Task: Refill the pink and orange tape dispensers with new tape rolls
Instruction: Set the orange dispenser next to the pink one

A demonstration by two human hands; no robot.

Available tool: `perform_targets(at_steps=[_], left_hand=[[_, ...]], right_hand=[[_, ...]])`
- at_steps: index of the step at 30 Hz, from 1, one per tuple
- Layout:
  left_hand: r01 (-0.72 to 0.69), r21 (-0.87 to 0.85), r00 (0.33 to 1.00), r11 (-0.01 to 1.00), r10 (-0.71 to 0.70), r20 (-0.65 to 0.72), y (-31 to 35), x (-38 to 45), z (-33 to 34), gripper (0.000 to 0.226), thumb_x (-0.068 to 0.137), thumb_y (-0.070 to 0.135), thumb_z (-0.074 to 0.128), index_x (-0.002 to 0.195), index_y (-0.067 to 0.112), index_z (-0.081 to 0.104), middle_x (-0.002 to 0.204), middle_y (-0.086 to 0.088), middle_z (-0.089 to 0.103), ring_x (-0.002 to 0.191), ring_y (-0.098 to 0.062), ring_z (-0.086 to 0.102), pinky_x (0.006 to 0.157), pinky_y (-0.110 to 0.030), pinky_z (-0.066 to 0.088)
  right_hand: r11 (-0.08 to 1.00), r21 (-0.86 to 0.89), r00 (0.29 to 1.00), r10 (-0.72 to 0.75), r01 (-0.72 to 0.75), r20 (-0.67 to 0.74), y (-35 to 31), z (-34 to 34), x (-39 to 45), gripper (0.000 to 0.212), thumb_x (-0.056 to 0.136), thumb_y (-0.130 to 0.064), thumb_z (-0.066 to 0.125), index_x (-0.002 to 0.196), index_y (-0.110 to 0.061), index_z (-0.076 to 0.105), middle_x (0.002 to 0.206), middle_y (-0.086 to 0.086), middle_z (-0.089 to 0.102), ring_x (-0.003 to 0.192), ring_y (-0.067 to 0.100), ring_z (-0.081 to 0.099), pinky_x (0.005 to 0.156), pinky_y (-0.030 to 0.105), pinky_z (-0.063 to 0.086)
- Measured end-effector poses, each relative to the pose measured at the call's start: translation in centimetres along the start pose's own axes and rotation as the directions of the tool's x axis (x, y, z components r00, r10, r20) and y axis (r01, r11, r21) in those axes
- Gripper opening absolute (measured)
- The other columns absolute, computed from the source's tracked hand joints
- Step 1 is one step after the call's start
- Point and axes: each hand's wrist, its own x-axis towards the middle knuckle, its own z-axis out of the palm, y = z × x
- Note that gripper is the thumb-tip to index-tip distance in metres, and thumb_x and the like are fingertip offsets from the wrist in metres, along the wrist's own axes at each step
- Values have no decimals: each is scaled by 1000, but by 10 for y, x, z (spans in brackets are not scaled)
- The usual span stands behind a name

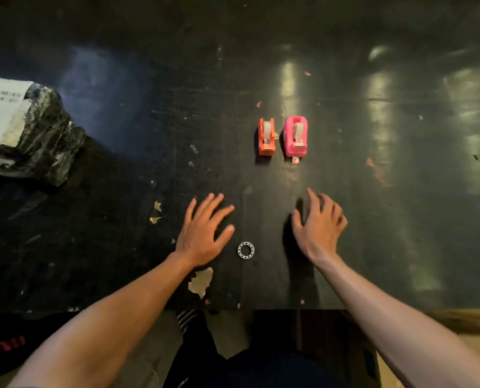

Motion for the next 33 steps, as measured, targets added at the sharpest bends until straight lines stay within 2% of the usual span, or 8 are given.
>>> perform_targets(at_steps=[2,4,7,10,13,18,22,33], left_hand=[[-204,-19,972,979,205,117,5,-14,4,69,95,68,37,154,34,33,168,2,21,156,-14,7,125,-51,-1],[-312,39,937,949,301,175,8,-23,12,73,94,71,38,157,36,26,168,6,16,156,-14,6,125,-49,-3],[-366,68,928,928,358,104,13,-28,21,59,98,56,44,153,35,37,162,4,33,153,-18,22,125,-51,10],[-296,-31,955,955,295,-36,14,-26,19,52,96,42,55,146,27,51,141,-3,55,135,-22,47,118,-52,33],[-194,-7,976,981,192,-98,15,-14,9,54,94,34,62,145,21,51,129,-2,61,122,-19,53,103,-45,48],[113,-7,974,994,-112,-196,0,38,-21,51,94,30,65,143,19,54,132,-1,63,124,-21,53,101,-44,46],[254,42,949,966,-241,-205,-30,85,-42,53,96,33,61,147,24,49,138,1,59,127,-22,50,102,-43,44],[382,53,907,923,-363,-213,-68,161,-65,54,99,35,56,151,29,41,145,3,53,132,-22,43,105,-44,39]], right_hand=[[997,-64,999,36,-35,4,28,-1,-18,61,85,-43,60,142,-27,45,149,14,40,133,37,35,105,55,31],[995,-75,997,68,-64,47,46,-1,-32,57,90,-43,57,144,-31,43,154,13,34,136,38,32,106,56,31],[999,-50,999,23,-21,34,59,1,-46,47,95,-30,55,141,-28,48,146,16,44,126,40,40,100,54,38],[999,22,998,-45,46,-31,56,5,-50,42,92,-14,60,133,-16,59,129,23,55,108,43,47,90,53,46],[986,65,988,-152,154,-23,36,11,-41,40,92,-13,61,132,-12,61,123,23,56,105,40,49,88,53,49],[923,103,921,-380,371,87,-39,26,3,42,94,-17,58,136,-16,56,126,18,56,109,37,50,90,49,50],[863,171,860,-497,475,119,-107,39,50,44,97,-19,53,141,-18,50,131,16,51,115,34,47,96,44,49],[890,58,872,-455,453,181,-186,66,147,46,102,-23,45,147,-20,40,139,18,42,123,36,41,104,47,42]])
